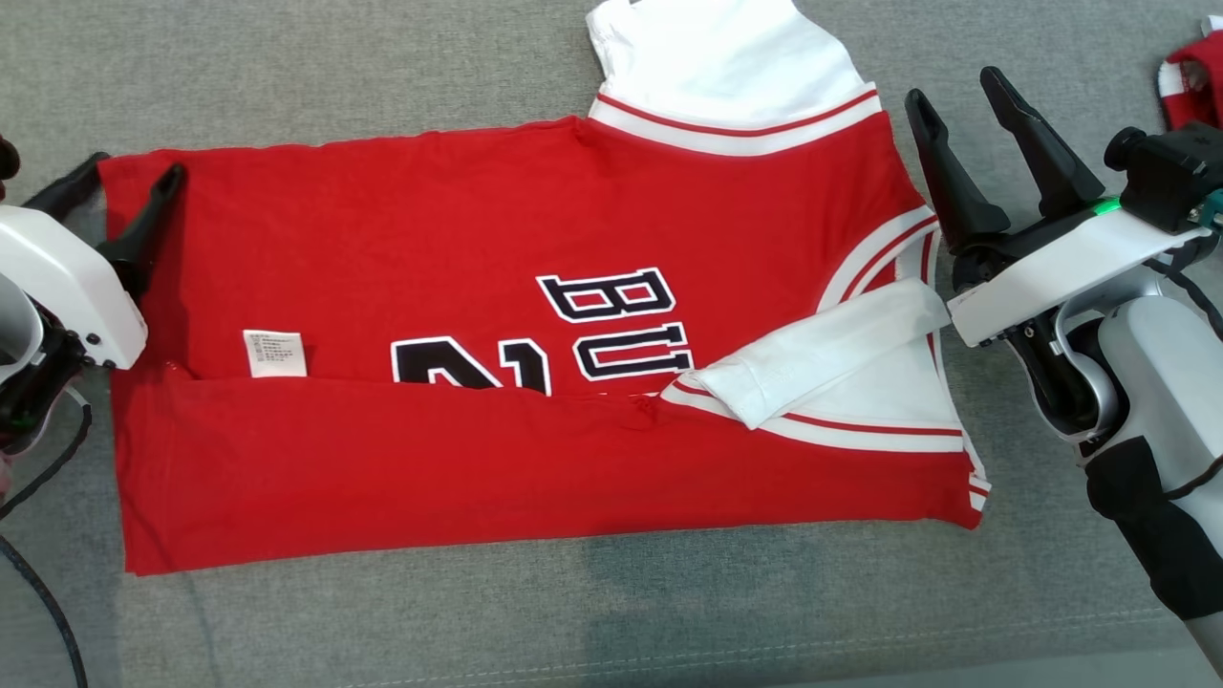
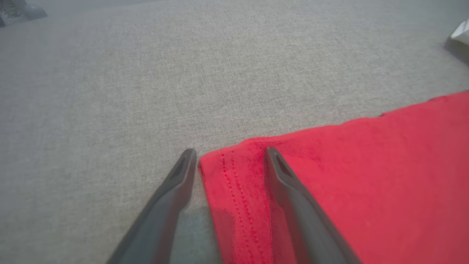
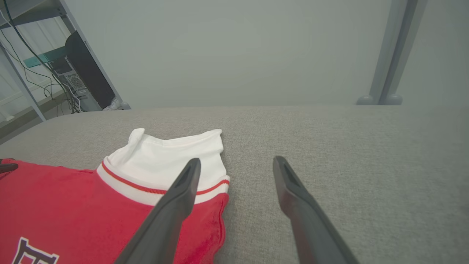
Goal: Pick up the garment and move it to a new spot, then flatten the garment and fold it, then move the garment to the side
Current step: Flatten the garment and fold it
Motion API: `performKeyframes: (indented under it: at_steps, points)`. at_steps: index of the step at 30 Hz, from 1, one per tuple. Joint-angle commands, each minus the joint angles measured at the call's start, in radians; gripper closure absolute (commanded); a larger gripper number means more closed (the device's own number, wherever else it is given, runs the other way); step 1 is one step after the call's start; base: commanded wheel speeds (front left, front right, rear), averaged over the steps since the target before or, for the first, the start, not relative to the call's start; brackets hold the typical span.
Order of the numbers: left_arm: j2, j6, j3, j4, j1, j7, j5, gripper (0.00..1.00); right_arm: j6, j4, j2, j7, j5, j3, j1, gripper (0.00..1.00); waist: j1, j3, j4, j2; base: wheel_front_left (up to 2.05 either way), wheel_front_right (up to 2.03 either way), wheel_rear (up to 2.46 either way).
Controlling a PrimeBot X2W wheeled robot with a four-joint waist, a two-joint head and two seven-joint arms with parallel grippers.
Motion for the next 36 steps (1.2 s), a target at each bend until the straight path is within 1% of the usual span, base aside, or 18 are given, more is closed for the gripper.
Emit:
performKeyframes:
  at_steps: [1,2,4,5,6,7,8,12,13,14,18,21,29,32,36]
  points:
    - [0.066,-0.007,0.015,-0.032,-0.010,0.008,-0.030,0.06,-0.003,-0.018,-0.003,-0.013,-0.006,0.004,0.010,0.00,-0.0001,-0.002,0.007,0.0000,0.00,0.00,0.00]
    - [0.073,-0.007,0.001,-0.048,-0.006,0.012,-0.046,0.06,-0.003,-0.017,-0.004,-0.013,-0.006,0.005,0.008,0.00,-0.0001,-0.003,0.010,0.0000,0.00,0.00,0.00]
    - [0.082,-0.007,-0.010,-0.067,-0.005,0.008,-0.084,0.17,-0.003,-0.015,-0.005,-0.013,-0.006,0.007,0.003,0.00,-0.0001,-0.005,0.017,0.0000,0.00,0.00,0.00]
    - [0.086,-0.007,-0.019,-0.074,-0.006,0.004,-0.093,0.19,-0.003,-0.014,-0.005,-0.013,-0.006,0.008,0.002,0.00,-0.0001,-0.005,0.020,0.0000,0.00,0.00,0.00]
    - [0.088,-0.007,-0.024,-0.080,-0.009,-0.004,-0.104,0.25,-0.003,-0.014,-0.005,-0.013,-0.006,0.010,0.000,0.00,-0.0001,-0.004,0.022,0.0000,0.00,0.00,0.00]
    - [0.091,-0.007,-0.031,-0.086,-0.013,-0.014,-0.109,0.35,-0.003,-0.013,-0.004,-0.013,-0.004,0.012,-0.002,0.00,-0.0001,-0.004,0.024,0.0000,0.00,0.00,0.00]
    - [0.093,-0.007,-0.043,-0.094,-0.021,-0.035,-0.122,0.51,-0.003,-0.009,-0.005,-0.013,-0.001,0.020,-0.007,0.00,-0.0001,-0.002,0.028,0.0000,0.00,0.00,0.00]
    - [0.094,-0.007,-0.073,-0.107,-0.036,-0.056,-0.149,0.71,-0.003,0.008,-0.012,-0.013,0.009,0.043,-0.024,0.00,-0.0001,0.003,0.036,0.0000,0.00,0.00,0.00]
    - [0.095,-0.007,-0.080,-0.110,-0.042,-0.067,-0.150,0.84,-0.003,0.012,-0.016,-0.013,0.011,0.048,-0.031,0.00,-0.0001,0.005,0.039,0.0000,0.00,0.00,0.00]
    - [0.093,-0.007,-0.086,-0.113,-0.047,-0.082,-0.153,0.89,-0.003,0.018,-0.021,-0.013,0.013,0.054,-0.040,0.00,-0.0001,0.007,0.043,0.0000,0.00,0.00,0.00]
    - [0.089,-0.007,-0.112,-0.119,-0.081,-0.159,-0.129,1.00,-0.003,0.052,-0.046,-0.013,0.019,0.075,-0.092,0.00,-0.0001,0.016,0.064,0.0000,0.00,0.00,0.00]
    - [0.071,-0.007,-0.153,-0.110,-0.098,-0.176,-0.115,1.00,-0.003,0.091,-0.058,0.004,0.028,0.096,-0.143,0.00,-0.0001,0.022,0.085,0.0000,0.00,0.00,0.00]
    - [0.009,-0.007,-0.239,-0.093,-0.159,-0.209,-0.121,1.00,-0.003,0.199,-0.069,0.074,0.070,0.153,-0.287,0.00,-0.0001,0.054,0.150,0.0000,0.00,0.00,0.00]
    - [-0.004,-0.007,-0.261,-0.095,-0.174,-0.219,-0.120,1.00,-0.003,0.224,-0.066,0.088,0.091,0.164,-0.311,0.00,-0.0001,0.062,0.167,0.0000,0.00,0.00,0.00]
    - [-0.028,-0.007,-0.304,-0.098,-0.195,-0.238,-0.124,1.00,-0.003,0.271,-0.069,0.140,0.123,0.208,-0.349,0.00,-0.0001,0.076,0.200,0.0000,0.00,0.00,0.00]
